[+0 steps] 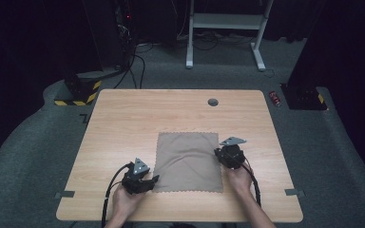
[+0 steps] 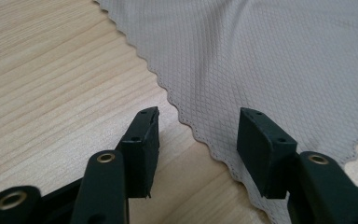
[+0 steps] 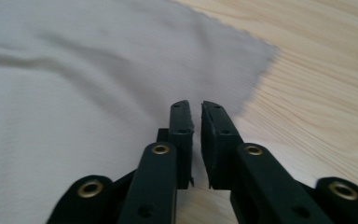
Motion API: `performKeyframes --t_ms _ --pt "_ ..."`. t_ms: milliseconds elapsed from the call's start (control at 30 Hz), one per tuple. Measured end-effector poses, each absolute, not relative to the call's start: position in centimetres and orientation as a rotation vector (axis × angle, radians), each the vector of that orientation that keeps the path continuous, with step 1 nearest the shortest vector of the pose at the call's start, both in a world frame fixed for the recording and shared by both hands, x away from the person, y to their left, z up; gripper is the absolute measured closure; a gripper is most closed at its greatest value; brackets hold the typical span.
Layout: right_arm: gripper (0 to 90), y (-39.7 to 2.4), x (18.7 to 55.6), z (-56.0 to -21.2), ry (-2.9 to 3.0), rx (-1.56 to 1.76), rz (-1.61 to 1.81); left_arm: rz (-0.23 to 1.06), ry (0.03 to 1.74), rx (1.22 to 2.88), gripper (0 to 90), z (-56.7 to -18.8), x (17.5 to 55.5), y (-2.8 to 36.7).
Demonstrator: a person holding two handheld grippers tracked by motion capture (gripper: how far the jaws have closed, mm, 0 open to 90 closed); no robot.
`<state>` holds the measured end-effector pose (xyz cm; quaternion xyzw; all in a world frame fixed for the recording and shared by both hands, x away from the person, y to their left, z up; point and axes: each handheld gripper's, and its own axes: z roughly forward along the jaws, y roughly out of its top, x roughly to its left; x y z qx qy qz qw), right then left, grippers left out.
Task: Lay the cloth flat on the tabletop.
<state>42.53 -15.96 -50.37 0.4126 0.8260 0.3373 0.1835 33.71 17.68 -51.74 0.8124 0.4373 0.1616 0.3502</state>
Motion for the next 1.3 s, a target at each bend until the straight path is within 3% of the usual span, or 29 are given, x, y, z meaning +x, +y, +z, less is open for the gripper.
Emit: performKeyframes --t_ms 300,633,867,1067,1300 --pt "74.0 -11.5 44.4 -51.1 2.384 1.155 0.992 0.48 1.184 2.022 48.4 -50.4 39.9 16.1" --pt "68.6 -12.5 46.9 -51.4 2.347 1.22 0.907 0.527 1.245 2.109 48.1 -51.5 45.6 14.9" --pt "63.1 -12.4 46.9 -51.4 2.32 1.24 0.916 0.539 1.294 2.073 48.3 -51.5 46.0 15.5" --pt "60.3 -11.1 43.7 -50.5 2.357 1.149 1.043 0.502 1.247 2.066 46.4 -51.2 44.8 15.4" --pt "50.0 -9.4 43.5 -52.1 2.38 1.081 0.995 0.521 1.251 2.069 43.4 -51.9 45.8 15.8"
